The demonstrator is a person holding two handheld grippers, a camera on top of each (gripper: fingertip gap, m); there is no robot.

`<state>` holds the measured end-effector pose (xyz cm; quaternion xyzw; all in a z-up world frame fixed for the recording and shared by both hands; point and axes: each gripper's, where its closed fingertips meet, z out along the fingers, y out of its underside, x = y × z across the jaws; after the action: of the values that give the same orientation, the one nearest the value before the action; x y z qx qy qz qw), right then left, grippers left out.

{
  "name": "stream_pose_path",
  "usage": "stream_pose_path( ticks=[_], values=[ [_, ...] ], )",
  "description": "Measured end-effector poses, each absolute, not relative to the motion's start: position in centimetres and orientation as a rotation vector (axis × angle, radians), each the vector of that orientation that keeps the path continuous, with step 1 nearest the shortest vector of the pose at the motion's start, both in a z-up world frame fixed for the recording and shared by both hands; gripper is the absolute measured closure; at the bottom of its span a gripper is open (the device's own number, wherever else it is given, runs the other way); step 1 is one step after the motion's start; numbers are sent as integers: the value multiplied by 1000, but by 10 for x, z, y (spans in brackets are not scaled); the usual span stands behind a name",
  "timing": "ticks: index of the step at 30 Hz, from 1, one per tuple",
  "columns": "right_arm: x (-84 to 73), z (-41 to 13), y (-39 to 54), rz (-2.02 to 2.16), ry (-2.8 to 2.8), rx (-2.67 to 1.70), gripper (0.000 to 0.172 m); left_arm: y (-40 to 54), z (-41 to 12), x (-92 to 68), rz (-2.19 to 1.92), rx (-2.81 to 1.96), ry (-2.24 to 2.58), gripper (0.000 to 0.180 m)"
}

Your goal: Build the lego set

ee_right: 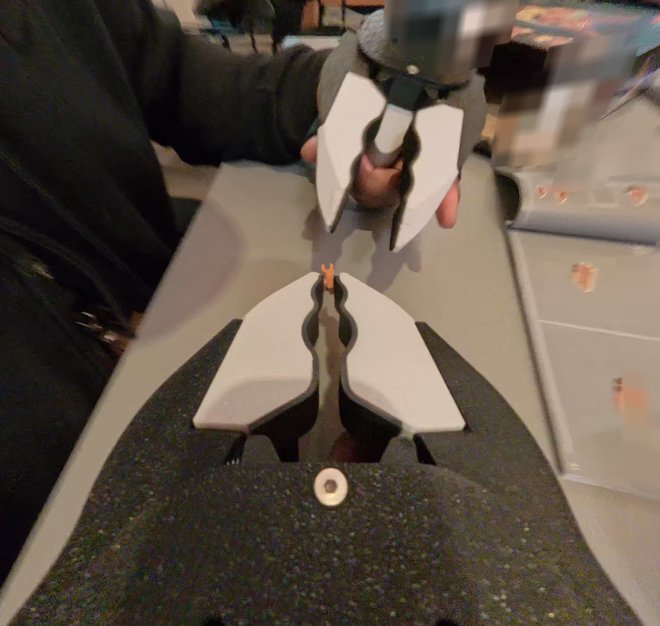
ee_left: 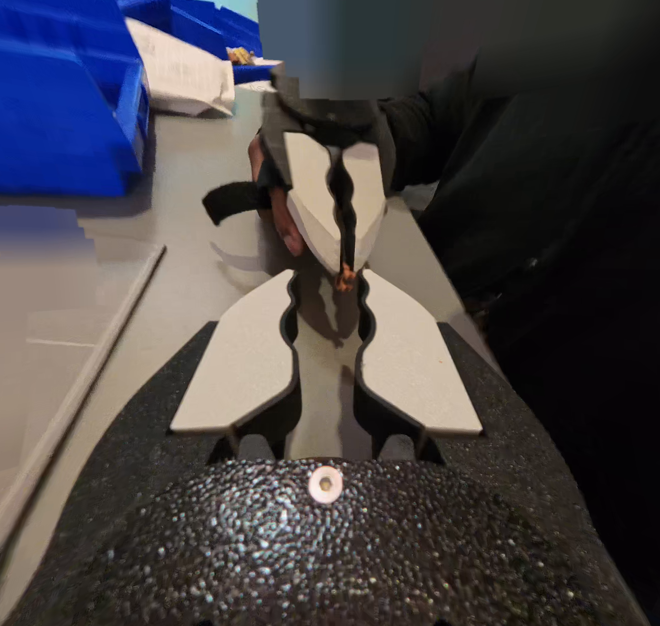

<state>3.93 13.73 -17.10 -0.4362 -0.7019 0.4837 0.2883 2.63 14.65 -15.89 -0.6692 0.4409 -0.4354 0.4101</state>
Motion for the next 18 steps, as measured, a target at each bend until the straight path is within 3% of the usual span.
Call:
stream_pose_path(
  ticks=[9, 18],
  values=[
    [46, -161, 138, 1931, -1686, -1687, 167, 143, -168, 42, -522, -1305, 1445, 149],
    [45, -160, 141, 2037, -1601, -1799, 167, 139, -158, 44, -343, -1053, 1515, 160]
  ],
)
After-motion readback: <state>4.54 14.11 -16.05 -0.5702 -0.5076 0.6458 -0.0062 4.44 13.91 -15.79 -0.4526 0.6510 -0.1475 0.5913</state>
